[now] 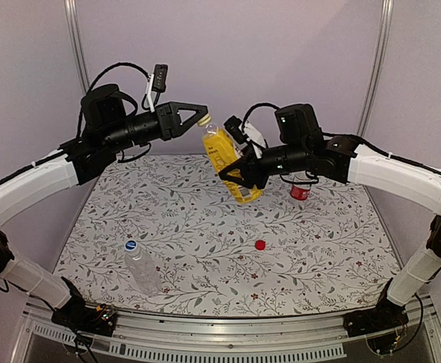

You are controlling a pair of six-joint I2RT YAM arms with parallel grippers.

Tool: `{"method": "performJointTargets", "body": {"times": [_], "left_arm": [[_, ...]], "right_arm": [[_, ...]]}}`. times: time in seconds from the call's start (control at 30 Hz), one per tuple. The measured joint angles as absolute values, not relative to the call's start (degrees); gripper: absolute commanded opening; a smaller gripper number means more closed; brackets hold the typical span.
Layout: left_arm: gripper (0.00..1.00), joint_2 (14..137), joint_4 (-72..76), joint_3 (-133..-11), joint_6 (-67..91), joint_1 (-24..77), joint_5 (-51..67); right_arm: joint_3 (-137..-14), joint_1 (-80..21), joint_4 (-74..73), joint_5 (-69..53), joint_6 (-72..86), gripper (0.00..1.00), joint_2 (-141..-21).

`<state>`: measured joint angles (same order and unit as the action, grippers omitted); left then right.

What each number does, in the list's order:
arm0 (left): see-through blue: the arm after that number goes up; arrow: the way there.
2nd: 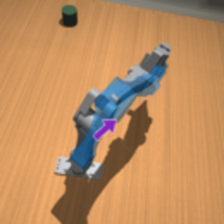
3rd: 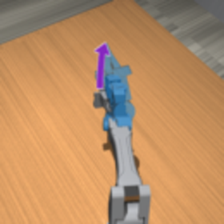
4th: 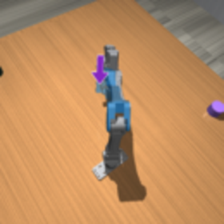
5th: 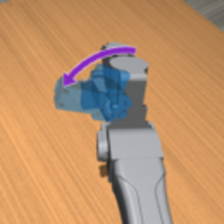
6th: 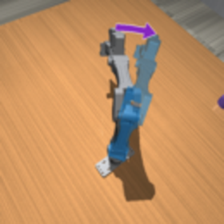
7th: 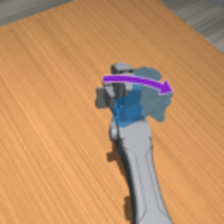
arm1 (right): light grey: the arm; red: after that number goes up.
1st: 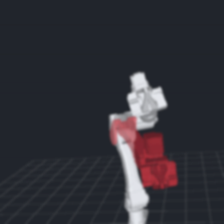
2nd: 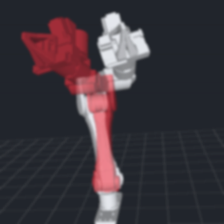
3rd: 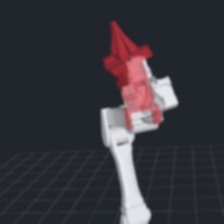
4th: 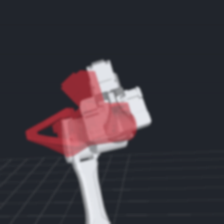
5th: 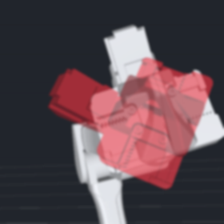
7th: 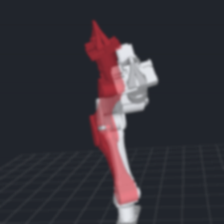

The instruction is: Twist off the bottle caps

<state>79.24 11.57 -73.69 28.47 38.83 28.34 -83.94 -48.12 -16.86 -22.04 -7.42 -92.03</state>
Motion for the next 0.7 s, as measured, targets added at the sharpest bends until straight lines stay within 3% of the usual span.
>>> {"method": "performJointTargets", "body": {"times": [0.07,0.17,0.3,0.43,0.53,0.7], "left_arm": [[0.28,79.3,9.8,-73.8,30.3,39.9,23.1],[0.38,79.6,7.9,-74.3,32.2,40.8,18.2],[0.67,80.0,5.8,-74.6,32.9,41.6,15.1],[0.85,79.8,3.9,-75.0,31.8,42.9,14.1],[0.93,79.3,3.5,-74.9,30.7,42.7,14.3],[0.96,76.2,4.8,-73.1,27.8,40.9,18.0]], "right_arm": [[-84.0,-48.3,-16.9,-19.0,-7.4,0.32,-92.4],[-84.0,-48.7,-16.9,-15.7,-7.4,0.32,-92.9],[-84.0,-48.7,-16.9,-12.6,-6.7,0.32,-93.2],[-83.9,-48.2,-16.6,-11.3,-6.0,0.32,-93.2],[-83.6,-48.2,-16.1,-11.6,-5.9,0.32,-93.2],[-82.7,-48.2,-15.7,-15.5,-6.1,0.32,-93.2]]}}
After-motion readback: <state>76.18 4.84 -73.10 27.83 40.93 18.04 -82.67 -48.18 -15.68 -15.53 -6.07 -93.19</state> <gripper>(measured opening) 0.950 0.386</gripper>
